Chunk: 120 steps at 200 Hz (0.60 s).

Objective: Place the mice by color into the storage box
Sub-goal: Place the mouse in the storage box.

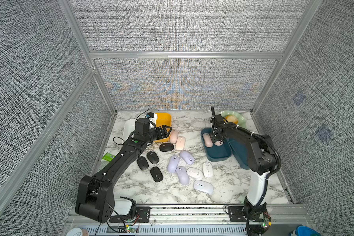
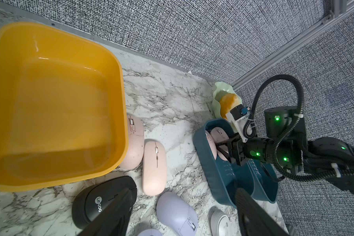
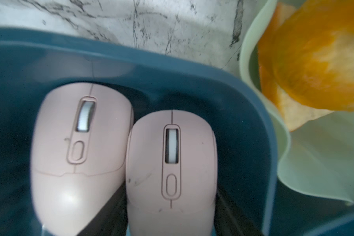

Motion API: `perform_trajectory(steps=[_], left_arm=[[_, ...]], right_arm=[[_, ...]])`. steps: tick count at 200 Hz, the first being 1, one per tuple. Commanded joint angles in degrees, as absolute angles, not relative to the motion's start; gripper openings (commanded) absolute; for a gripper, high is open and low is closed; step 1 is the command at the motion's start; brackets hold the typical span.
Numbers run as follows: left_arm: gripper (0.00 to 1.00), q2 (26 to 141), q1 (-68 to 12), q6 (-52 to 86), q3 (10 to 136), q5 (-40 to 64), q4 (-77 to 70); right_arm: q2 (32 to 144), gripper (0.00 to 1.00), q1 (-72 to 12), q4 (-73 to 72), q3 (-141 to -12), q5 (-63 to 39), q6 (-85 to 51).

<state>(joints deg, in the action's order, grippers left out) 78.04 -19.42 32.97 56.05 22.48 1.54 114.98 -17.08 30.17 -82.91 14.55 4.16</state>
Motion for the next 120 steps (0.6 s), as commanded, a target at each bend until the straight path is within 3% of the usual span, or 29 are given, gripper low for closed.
perform_trajectory(steps=[1,60,120], left_arm=[[0.81,78.17,-19.42,32.52,56.73,22.62,0.53],[0.81,78.37,-19.67,32.16,56.76,21.87,0.92],[0.81,77.93,-19.86,31.91,57.08,21.14,1.57]], right_arm=[[115.3,0.61,-17.39,30.66,-82.97,14.16,3.64],[113.31,0.68,-17.72,30.52,-83.19,14.41,1.89],[107.91,0.67,-21.91,33.25,-82.75,19.36,-2.36]])
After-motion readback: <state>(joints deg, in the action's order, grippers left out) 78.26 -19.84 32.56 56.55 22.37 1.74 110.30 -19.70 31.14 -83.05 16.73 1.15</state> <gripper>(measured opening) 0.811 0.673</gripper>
